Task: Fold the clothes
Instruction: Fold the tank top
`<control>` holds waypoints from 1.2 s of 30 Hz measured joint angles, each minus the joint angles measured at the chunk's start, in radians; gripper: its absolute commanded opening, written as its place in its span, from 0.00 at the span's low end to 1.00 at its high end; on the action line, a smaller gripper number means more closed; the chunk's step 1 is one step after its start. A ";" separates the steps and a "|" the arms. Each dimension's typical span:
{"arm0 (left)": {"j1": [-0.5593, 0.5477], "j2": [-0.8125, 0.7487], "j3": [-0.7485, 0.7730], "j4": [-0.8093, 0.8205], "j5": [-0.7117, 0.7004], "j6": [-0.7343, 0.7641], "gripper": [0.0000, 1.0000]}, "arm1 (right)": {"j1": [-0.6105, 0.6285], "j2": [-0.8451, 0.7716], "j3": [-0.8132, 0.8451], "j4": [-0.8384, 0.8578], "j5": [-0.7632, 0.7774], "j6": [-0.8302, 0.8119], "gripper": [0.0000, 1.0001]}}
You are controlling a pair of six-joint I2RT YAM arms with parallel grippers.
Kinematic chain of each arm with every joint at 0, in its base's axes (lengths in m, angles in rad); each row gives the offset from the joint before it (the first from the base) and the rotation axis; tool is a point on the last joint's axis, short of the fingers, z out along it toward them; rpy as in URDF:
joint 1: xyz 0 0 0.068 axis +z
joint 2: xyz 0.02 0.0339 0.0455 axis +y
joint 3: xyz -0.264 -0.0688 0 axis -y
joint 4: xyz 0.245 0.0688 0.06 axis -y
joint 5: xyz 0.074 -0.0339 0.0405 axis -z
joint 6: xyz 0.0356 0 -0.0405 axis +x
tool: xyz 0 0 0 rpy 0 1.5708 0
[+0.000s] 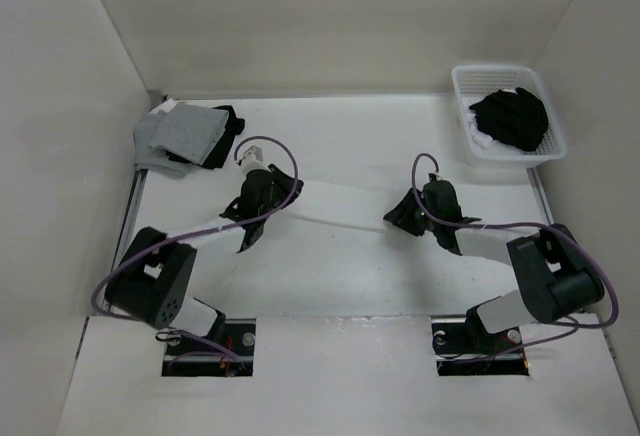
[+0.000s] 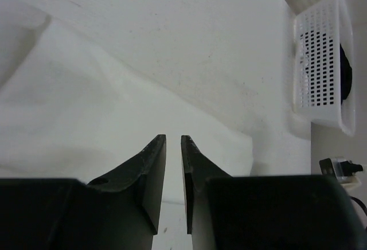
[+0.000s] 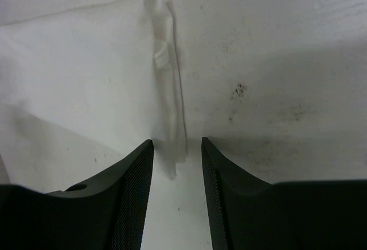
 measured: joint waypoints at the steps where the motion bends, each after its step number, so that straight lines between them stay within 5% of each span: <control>1: -0.003 0.044 0.025 0.019 0.001 -0.002 0.15 | -0.007 0.011 0.005 0.011 -0.007 0.002 0.42; 9: 0.113 0.307 0.076 0.095 -0.003 -0.029 0.14 | -0.045 0.097 0.019 0.106 -0.074 0.043 0.26; 24: 0.153 0.315 -0.047 0.277 0.032 -0.074 0.14 | -0.105 0.192 -0.038 0.312 -0.178 0.178 0.00; 36: 0.043 -0.023 -0.148 0.195 0.064 -0.071 0.16 | -0.109 -0.357 -0.153 0.043 -0.001 0.138 0.00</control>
